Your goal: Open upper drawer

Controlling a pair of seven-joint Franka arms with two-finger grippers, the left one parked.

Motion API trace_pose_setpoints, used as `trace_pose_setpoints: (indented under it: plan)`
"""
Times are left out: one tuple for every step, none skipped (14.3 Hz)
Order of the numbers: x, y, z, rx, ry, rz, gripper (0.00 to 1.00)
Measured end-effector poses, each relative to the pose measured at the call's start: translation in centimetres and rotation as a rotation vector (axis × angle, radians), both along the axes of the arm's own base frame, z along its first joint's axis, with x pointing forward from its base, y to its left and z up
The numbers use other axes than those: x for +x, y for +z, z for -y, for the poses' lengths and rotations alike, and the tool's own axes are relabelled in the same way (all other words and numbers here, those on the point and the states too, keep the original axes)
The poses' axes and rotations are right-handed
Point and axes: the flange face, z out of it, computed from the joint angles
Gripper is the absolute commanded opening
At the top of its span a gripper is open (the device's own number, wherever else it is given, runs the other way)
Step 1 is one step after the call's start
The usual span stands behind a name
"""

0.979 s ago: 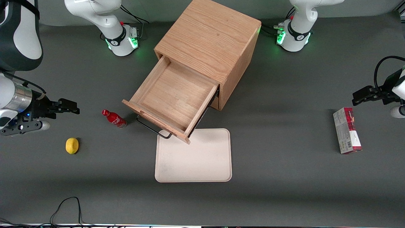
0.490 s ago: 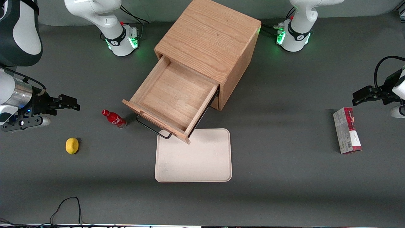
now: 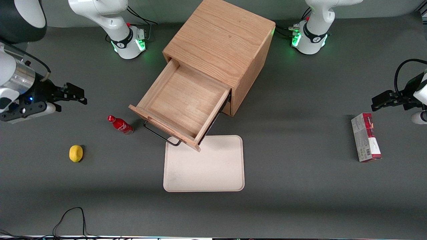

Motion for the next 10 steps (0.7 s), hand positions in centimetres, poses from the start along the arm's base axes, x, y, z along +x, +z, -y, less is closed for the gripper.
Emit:
trace_pose_setpoints:
  plan:
    - [-0.4,0.2,0.6,0.000,-0.010,0.003,1.00]
    - [-0.5,0.2,1.2,-0.006,-0.020,0.001,1.00]
    - [-0.5,-0.2,1.8,-0.026,-0.022,-0.008,1.00]
    - [-0.6,-0.6,2.0,-0.051,-0.018,-0.024,1.00]
    - [-0.5,-1.0,2.1,-0.067,-0.013,-0.034,1.00]
    - [-0.3,-1.2,2.1,-0.073,-0.011,-0.038,1.00]
    - [-0.1,-1.4,2.3,-0.074,-0.015,-0.040,1.00]
    - [0.0,-1.4,2.6,-0.073,-0.020,-0.042,1.00]
    - [0.1,-1.5,2.7,-0.073,-0.021,-0.042,1.00]
    - [0.1,-1.4,2.5,-0.074,-0.017,-0.042,1.00]
